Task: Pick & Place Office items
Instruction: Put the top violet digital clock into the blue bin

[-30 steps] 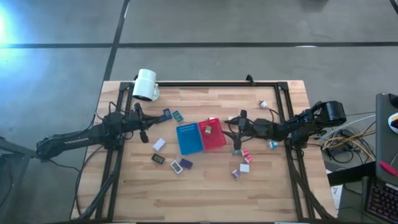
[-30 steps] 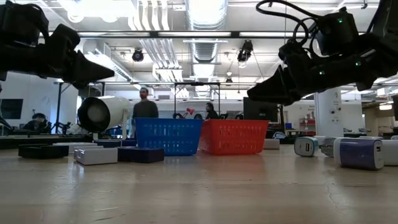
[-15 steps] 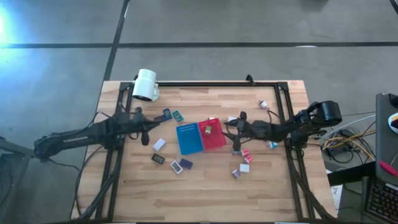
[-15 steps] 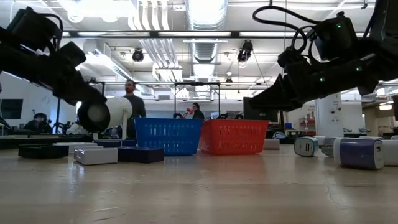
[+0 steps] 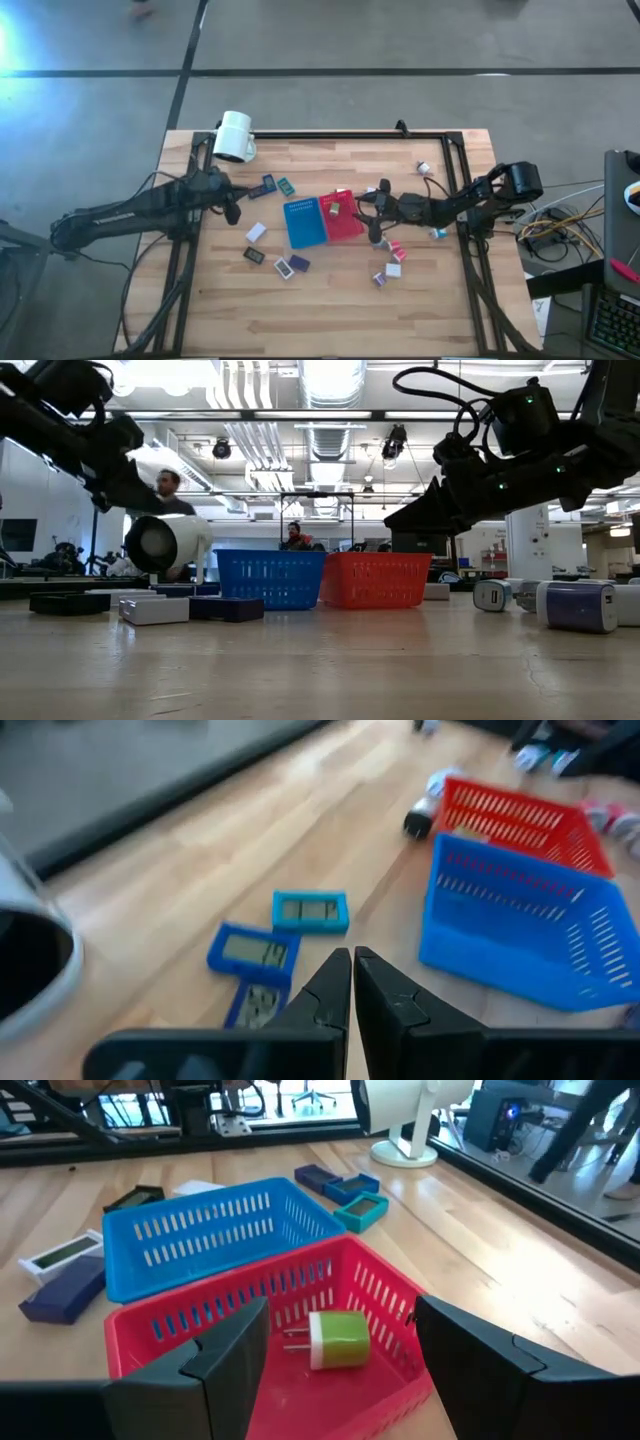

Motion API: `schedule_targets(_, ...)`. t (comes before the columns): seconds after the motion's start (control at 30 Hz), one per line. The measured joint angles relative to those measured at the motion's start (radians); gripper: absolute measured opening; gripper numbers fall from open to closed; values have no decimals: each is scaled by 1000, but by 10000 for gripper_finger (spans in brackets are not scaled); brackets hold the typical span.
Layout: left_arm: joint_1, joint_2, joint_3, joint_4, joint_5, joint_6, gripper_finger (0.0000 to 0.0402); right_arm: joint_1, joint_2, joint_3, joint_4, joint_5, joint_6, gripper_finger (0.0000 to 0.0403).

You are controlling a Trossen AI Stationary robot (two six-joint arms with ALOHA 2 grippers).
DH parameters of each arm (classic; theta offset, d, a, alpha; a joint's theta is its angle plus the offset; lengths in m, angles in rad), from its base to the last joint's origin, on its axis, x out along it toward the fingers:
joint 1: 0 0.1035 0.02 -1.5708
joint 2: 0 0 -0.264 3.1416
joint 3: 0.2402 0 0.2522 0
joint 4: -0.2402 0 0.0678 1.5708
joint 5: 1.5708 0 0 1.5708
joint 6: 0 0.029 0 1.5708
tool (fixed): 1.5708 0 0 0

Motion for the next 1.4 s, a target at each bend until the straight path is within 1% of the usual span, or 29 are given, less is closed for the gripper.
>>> schedule_targets(0.17, 1, 116, 50, -53, 8, -63, 23, 0, -9, -5, -3, 0, 2, 244)
schedule_targets(0.37, 12, 288, 185, -119, 8, -68, 23, 0, -6, -7, -6, 0, 6, 244)
schedule_targets(0.57, 23, 430, 334, -271, 11, -36, 23, 0, -8, -7, -5, -20, 24, 244)
schedule_targets(0.67, 42, 482, 389, -350, 53, -19, 23, 0, -7, -12, -6, -27, 44, 244)
schedule_targets(0.77, 73, 525, 402, -393, 122, -5, 23, 6, -7, -17, -6, -27, 57, 244)
schedule_targets(0.9, 139, 583, 368, -399, 214, 25, 23, 12, -7, -19, -6, -30, 65, 244)
schedule_targets(1.13, 237, 669, 373, -390, 314, 93, 23, 13, -7, -19, -6, -27, 66, 244)
schedule_targets(1.33, 248, 689, 419, -398, 316, 137, 24, 13, -8, -16, -5, -27, 66, 244)
schedule_targets(1.4, 248, 696, 434, -413, 295, 167, 24, 13, -8, -16, -5, -27, 67, 244)
